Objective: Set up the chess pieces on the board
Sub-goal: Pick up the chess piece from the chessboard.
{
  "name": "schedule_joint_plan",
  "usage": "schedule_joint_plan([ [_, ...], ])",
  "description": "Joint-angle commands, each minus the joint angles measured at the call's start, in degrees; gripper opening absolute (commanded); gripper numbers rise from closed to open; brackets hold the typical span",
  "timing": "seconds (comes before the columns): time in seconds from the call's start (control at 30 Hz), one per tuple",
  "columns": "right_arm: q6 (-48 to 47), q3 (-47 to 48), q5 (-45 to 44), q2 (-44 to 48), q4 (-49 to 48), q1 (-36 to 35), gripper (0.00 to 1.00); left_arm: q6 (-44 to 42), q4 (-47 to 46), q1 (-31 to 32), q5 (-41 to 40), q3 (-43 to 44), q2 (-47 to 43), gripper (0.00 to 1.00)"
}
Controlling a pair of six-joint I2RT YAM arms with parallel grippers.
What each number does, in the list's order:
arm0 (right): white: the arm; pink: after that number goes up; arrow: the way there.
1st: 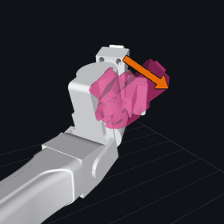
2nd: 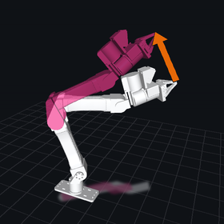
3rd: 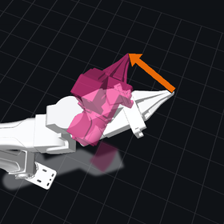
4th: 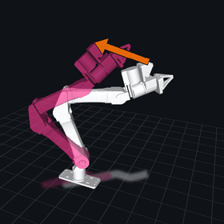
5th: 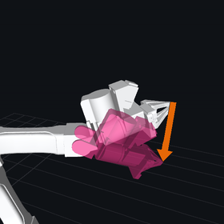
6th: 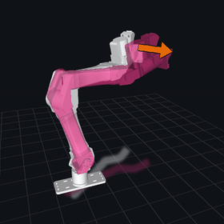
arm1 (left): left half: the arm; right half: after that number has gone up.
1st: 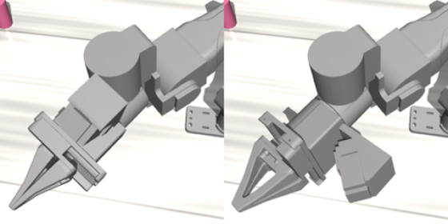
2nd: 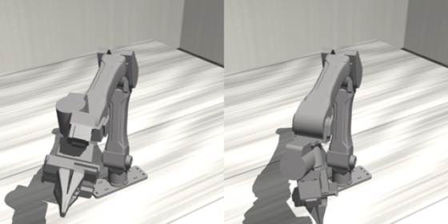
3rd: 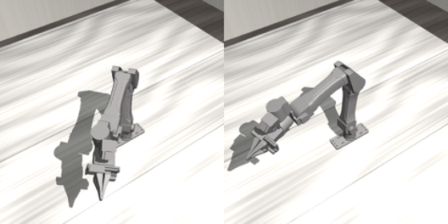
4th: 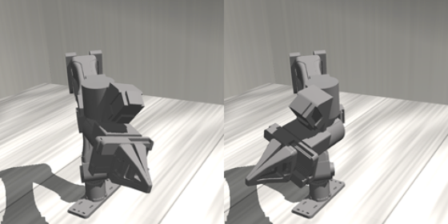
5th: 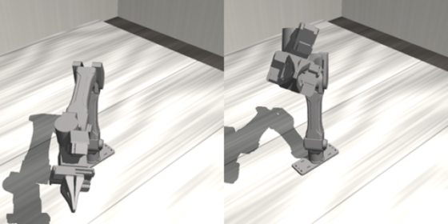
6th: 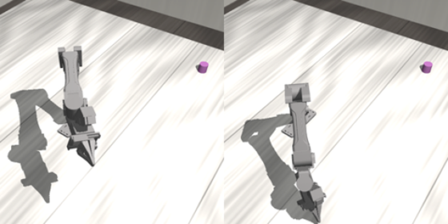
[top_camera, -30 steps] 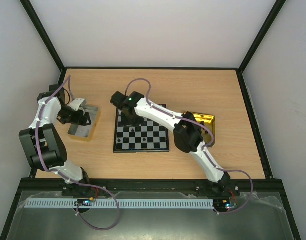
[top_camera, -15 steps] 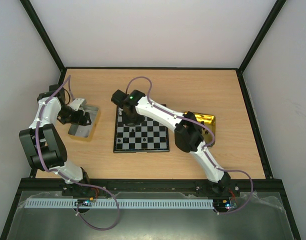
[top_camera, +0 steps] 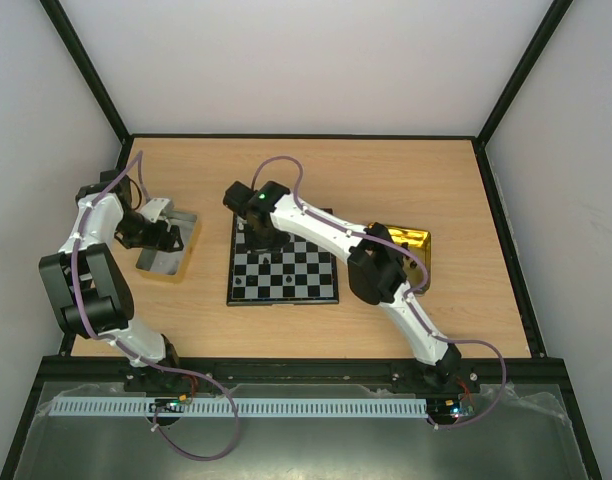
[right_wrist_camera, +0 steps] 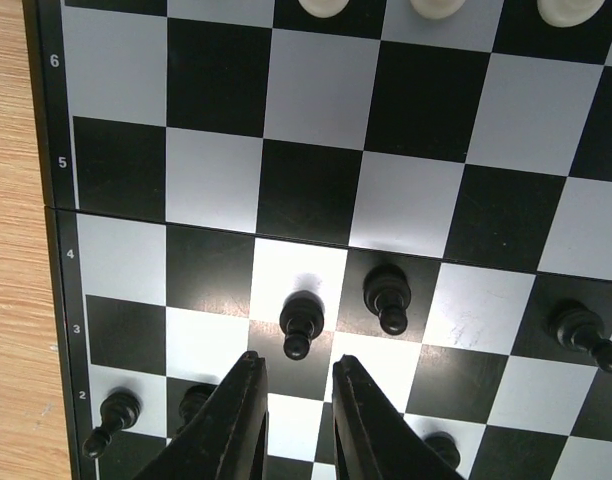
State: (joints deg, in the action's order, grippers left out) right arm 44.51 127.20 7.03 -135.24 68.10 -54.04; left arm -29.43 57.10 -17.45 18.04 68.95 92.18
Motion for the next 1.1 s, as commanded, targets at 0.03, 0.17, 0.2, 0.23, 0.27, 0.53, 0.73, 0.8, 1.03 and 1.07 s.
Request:
schedule_joint_plan([
  [0.03, -1.15, -0.3, 0.36, -2.34, 0.89, -0.44, 0.18, -0.89, 0.35, -0.56, 0.96, 1.27, 0.75, 0.91],
  [0.17, -1.27, -0.76, 0.4, -2.65, 0.75, -0.53, 0.18, -0.85, 0.44, -0.65, 1.05, 1.6, 0.94, 0.91],
  [0.2, -1.35, -0.8, 0.32, -2.73, 0.73, -0.49, 0.18, -0.96, 0.43, -0.65, 1.09, 1.69, 1.02, 0.91],
  [0.23, -1.36, -0.89, 0.35, -2.81, 0.65, -0.53, 0.18, -0.97, 0.48, -0.64, 1.1, 1.77, 1.05, 0.91],
  [0.27, -1.43, -0.9, 0.4, -2.91, 0.66, -0.54, 0.18, -0.98, 0.49, -0.65, 1.09, 1.88, 1.09, 0.91],
  [0.53, -1.45, -2.04, 1.08, -3.19, -0.47, -0.54, 0.18, -0.97, 0.73, -0.65, 1.22, 2.58, 1.42, 0.91],
  [0.73, -1.47, -2.21, 1.56, -3.5, -1.06, -0.58, 0.17, -1.07, 0.68, -0.74, 1.2, 2.5, 1.44, 0.91],
  [0.8, -1.4, -2.19, 1.59, -3.62, -1.23, -0.6, 0.16, -1.15, 0.63, -0.82, 1.16, 2.43, 1.42, 0.91],
  [1.03, -1.52, -2.11, 1.93, -3.8, -1.65, -0.66, 0.11, -1.24, 0.6, -0.9, 1.29, 1.74, 1.25, 0.91],
  [1.07, -1.58, -2.17, 1.94, -3.87, -1.58, -0.73, 0.11, -1.24, 0.49, -0.87, 1.26, 1.72, 1.2, 0.91],
])
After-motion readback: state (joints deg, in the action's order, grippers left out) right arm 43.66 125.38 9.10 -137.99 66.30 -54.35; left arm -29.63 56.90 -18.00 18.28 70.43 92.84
